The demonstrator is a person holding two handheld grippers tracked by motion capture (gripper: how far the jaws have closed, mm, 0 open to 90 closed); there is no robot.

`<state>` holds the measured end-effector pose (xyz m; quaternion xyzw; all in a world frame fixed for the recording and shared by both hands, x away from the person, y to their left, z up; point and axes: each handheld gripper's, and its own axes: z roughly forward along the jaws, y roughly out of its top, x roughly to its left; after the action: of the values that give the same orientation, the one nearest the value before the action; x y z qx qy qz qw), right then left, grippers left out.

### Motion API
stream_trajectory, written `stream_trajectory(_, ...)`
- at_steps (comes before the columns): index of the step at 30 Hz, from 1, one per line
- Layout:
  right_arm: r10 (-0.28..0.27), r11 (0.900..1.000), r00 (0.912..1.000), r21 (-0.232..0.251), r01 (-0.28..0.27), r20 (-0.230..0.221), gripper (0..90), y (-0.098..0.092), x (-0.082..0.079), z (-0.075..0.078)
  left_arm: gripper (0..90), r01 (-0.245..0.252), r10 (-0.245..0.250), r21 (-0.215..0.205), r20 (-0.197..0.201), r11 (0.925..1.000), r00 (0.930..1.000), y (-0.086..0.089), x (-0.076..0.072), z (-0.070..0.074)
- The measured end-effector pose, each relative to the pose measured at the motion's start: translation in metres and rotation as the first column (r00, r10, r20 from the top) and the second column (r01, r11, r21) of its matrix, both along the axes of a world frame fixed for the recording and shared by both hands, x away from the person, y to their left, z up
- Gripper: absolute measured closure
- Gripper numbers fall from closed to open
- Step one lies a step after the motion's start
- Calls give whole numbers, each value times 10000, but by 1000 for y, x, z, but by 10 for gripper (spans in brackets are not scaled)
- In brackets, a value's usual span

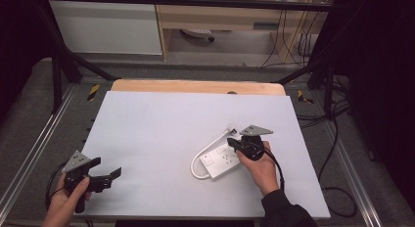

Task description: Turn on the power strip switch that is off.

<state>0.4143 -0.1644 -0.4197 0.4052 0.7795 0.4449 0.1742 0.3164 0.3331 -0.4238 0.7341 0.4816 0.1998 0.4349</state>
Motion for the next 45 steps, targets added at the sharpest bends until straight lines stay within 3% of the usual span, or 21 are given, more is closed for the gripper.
stream_trajectory(23,-246,9992,9995,-317,241,-172,900,3,6,-16,78,11,-11,29,58,10000,10000,0,0,1)
stream_trajectory(45,-267,9991,9992,-342,258,-280,900,3,7,-19,78,-29,29,-6,86,10000,10000,1,0,1)
